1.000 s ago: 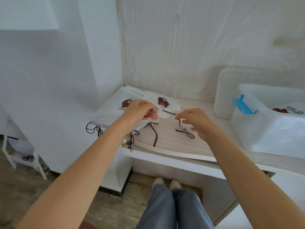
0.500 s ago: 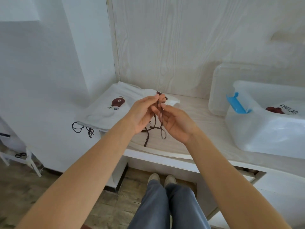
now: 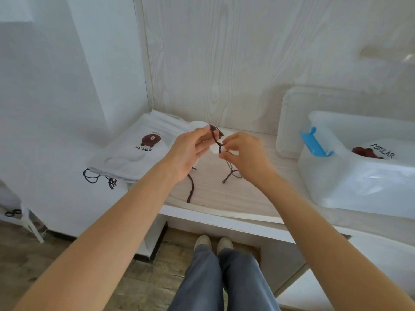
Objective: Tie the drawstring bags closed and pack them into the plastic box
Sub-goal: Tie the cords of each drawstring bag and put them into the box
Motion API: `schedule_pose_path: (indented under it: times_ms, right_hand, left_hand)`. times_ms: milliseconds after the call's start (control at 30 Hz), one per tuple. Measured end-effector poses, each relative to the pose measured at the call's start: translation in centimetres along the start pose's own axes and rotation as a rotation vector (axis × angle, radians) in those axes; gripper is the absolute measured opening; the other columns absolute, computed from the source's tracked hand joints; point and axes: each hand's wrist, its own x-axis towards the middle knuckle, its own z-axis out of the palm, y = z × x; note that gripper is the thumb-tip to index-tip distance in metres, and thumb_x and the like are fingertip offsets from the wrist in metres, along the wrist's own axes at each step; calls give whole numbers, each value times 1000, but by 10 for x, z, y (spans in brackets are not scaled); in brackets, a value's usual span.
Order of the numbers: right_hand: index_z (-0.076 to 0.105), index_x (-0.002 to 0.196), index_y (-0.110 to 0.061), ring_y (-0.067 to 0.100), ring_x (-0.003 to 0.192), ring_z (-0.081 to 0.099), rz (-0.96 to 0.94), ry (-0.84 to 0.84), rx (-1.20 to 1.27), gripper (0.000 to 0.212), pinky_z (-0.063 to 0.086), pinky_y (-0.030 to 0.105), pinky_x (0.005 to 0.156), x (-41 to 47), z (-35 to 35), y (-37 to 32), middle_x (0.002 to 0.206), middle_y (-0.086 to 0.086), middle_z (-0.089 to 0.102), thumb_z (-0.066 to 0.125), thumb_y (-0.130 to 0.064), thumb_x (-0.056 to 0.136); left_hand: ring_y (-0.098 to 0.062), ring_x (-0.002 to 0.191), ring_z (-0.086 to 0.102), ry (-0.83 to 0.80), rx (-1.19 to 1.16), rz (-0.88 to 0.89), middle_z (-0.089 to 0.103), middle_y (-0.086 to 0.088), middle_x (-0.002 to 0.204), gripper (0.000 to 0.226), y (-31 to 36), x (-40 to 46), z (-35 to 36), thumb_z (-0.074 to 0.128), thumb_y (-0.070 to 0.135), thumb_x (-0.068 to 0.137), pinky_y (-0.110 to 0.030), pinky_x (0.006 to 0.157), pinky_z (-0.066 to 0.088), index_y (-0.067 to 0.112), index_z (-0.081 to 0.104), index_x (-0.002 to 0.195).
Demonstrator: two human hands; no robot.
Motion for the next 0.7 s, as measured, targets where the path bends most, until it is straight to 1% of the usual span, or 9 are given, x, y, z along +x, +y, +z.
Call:
schedule_pose_path:
  times_ms: [67, 133, 200, 367, 500, 567, 633, 667, 700]
  right_hand:
    - [72, 86, -2, 21, 113, 54, -104, 26, -79, 10, 36, 21, 91, -1, -3, 1, 126, 7, 55, 66, -10, 84]
    - [72, 83, -2, 21, 118, 52, -215, 6, -146, 9, 42, 30, 95, 0, -3, 5, 136, 5, 48, 66, -9, 84]
    - [71, 78, -4, 24, 116, 55, -324, -28, -186, 7, 49, 41, 88, 3, -2, 11, 139, 4, 46, 68, -10, 82]
    - [71, 79, -7, 22, 113, 57, -446, -91, -184, 3, 50, 34, 79, 12, -1, 15, 143, 2, 44, 70, -9, 80]
    - [70, 78, -7, 23, 108, 59, -430, -72, -155, 1, 51, 43, 81, 15, 5, 17, 142, 3, 44, 71, -7, 79]
    - [70, 79, -6, 24, 113, 57, -386, -87, -154, 2, 50, 45, 86, 16, 9, 20, 144, 3, 42, 70, -8, 80]
    - [70, 81, -4, 23, 122, 52, -346, -110, -167, 5, 47, 44, 91, 15, 11, 21, 146, 3, 39, 68, -9, 82]
    - [70, 81, -3, 23, 123, 50, -325, -116, -173, 7, 46, 44, 92, 15, 13, 22, 147, 3, 38, 67, -9, 83]
    - [69, 83, -2, 23, 124, 50, -307, -117, -181, 9, 45, 44, 93, 15, 13, 22, 147, 2, 38, 66, -10, 84]
  left_hand:
    - [-7, 109, 61, -24, 58, 8, 70, 2, 109, 27, 0, 0, 1, 44, 27, 97, -24, 95, 41, 16, 69, 97]
    - [-8, 109, 61, -34, 93, 18, 70, 3, 109, 27, 1, -1, 1, 44, 28, 97, -27, 98, 42, 18, 69, 95]
    - [-10, 108, 62, -44, 117, 17, 70, 1, 111, 26, 2, -2, 1, 45, 29, 96, -31, 101, 42, 18, 69, 96]
    - [-12, 97, 66, -87, 176, 6, 72, -2, 99, 28, 4, -5, 3, 46, 27, 96, -32, 98, 47, 14, 70, 89]
    - [-18, 100, 66, -20, 258, 38, 72, -7, 99, 24, 12, -4, 3, 57, 29, 86, -37, 99, 46, 11, 72, 88]
    - [-23, 103, 64, 32, 419, 111, 72, -8, 99, 22, 14, -4, 2, 59, 34, 73, -43, 97, 45, 21, 75, 82]
    - [-20, 103, 61, 71, 634, 249, 71, -3, 103, 21, 15, -5, -1, 56, 21, 80, -28, 90, 47, 26, 74, 87]
    - [-14, 103, 59, 86, 794, 345, 69, 1, 108, 25, 15, -5, -2, 53, 12, 84, -18, 86, 42, 23, 73, 97]
    - [-10, 105, 55, 96, 994, 447, 67, 2, 112, 29, 16, -4, -6, 51, 7, 86, -15, 84, 39, 19, 70, 105]
